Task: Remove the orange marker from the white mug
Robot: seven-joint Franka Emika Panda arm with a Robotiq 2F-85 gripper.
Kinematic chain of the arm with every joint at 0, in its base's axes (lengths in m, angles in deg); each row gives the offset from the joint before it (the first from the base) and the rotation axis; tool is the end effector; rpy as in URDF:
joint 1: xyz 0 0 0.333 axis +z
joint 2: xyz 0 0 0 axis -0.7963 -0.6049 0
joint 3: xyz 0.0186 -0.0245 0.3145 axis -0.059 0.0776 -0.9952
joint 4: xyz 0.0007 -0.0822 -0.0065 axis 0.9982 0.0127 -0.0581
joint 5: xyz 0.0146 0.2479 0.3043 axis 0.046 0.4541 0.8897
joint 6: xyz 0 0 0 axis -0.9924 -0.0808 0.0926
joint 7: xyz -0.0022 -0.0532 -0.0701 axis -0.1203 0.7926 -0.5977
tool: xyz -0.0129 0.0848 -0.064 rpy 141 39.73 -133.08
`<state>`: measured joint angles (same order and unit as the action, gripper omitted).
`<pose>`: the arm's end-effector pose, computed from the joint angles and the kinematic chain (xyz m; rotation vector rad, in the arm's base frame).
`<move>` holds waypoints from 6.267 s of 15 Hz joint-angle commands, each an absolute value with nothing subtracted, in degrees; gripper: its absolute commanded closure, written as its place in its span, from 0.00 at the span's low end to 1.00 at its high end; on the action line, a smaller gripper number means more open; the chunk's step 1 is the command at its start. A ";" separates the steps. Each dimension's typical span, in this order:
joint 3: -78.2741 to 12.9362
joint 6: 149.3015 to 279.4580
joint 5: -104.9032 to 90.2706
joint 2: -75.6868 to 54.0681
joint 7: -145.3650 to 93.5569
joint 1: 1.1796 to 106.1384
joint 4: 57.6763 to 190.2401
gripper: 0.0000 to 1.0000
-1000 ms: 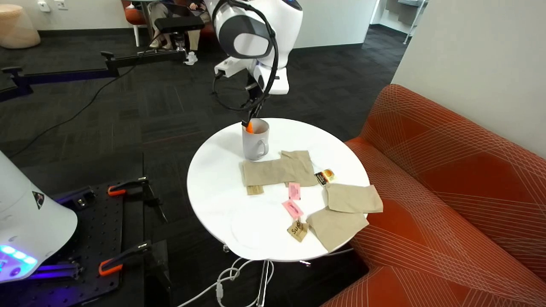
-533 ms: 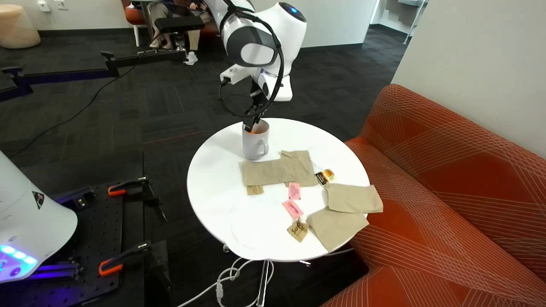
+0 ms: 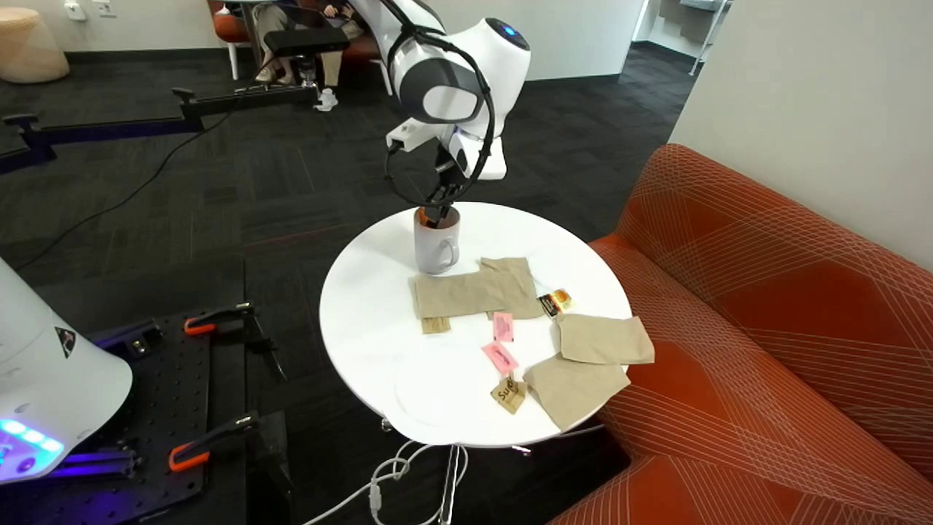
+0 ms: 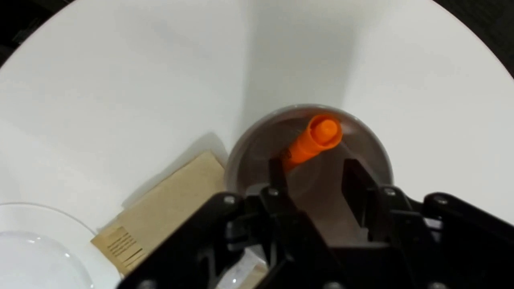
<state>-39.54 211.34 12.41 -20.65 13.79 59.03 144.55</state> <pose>0.5915 0.1011 0.2256 -2.7291 1.1975 0.3357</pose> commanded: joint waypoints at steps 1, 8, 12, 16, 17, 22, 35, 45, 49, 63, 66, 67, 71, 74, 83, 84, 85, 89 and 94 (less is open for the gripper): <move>-39.17 209.38 12.74 -22.16 13.83 59.64 141.95 0.57; -39.99 207.97 14.84 -23.02 11.83 58.76 140.85 0.58; -40.31 207.17 16.65 -23.35 10.13 58.34 140.62 0.59; -40.30 206.53 18.35 -23.78 8.77 58.21 140.31 0.90; -40.22 206.54 18.64 -23.76 8.57 58.24 140.40 0.96; -39.37 206.34 17.99 -20.98 10.48 58.72 142.52 0.95; -39.63 204.53 15.14 -1.25 12.73 60.21 153.80 0.95; -42.91 207.97 -0.83 10.41 23.18 59.62 157.63 0.95; -42.76 212.69 -11.89 6.89 27.12 58.37 154.22 0.95; -37.52 226.89 -28.04 -17.91 29.82 64.02 134.02 0.95; -35.08 228.03 -27.22 -24.04 29.51 67.20 128.55 0.95; -34.21 228.24 -27.14 -25.96 29.66 68.29 126.87 0.95; -31.97 228.62 -26.07 -32.31 30.06 71.98 122.06 0.95; -31.63 228.92 -24.25 -36.03 29.74 73.61 120.25 0.95; -31.25 228.61 -17.83 -43.24 28.84 75.02 117.71 0.95; -31.02 228.59 -17.52 -43.64 28.86 75.11 117.52 0.95; -31.05 228.56 -17.14 -43.81 28.68 75.01 117.36 0.95; -31.74 228.35 -16.17 -43.35 26.81 74.37 117.56 0.56; -32.03 228.19 -15.99 -40.06 26.33 74.69 120.48 0.19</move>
